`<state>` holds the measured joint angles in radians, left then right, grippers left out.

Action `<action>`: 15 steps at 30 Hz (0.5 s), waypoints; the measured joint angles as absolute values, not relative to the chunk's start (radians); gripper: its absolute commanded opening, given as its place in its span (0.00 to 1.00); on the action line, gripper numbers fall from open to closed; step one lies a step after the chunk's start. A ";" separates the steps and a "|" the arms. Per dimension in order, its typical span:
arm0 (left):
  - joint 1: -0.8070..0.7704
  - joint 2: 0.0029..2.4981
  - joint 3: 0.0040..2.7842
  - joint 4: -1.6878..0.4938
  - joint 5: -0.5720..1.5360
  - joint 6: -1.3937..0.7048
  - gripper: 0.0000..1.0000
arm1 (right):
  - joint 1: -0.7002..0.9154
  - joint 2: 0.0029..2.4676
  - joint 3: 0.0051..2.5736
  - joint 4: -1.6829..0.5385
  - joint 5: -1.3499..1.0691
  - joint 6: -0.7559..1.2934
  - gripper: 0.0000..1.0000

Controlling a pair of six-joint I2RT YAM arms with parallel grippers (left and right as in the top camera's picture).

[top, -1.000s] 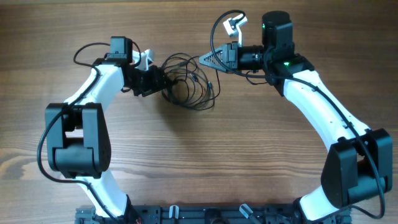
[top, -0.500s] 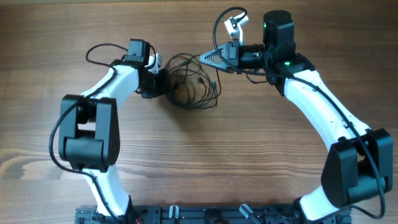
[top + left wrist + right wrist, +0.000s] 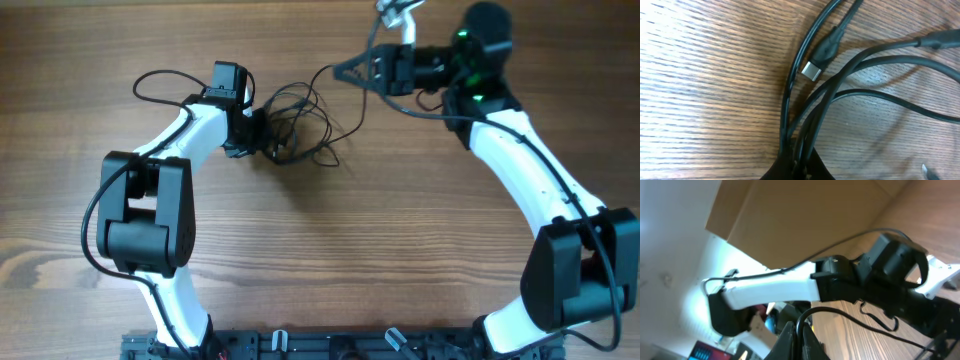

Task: Untangle cables
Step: 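Pull the grasped cable far to the right, stretching it out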

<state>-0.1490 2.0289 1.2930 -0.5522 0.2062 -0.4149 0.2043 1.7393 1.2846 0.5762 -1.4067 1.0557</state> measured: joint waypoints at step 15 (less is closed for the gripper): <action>-0.147 2.027 1.295 -0.552 0.158 -0.425 0.07 | 0.009 1.739 1.285 1.196 -1.491 1.650 0.05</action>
<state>-0.1474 2.0270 1.2953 -0.5518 0.1577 -0.4252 0.0086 1.7390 1.2854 1.1957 -1.4906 1.6501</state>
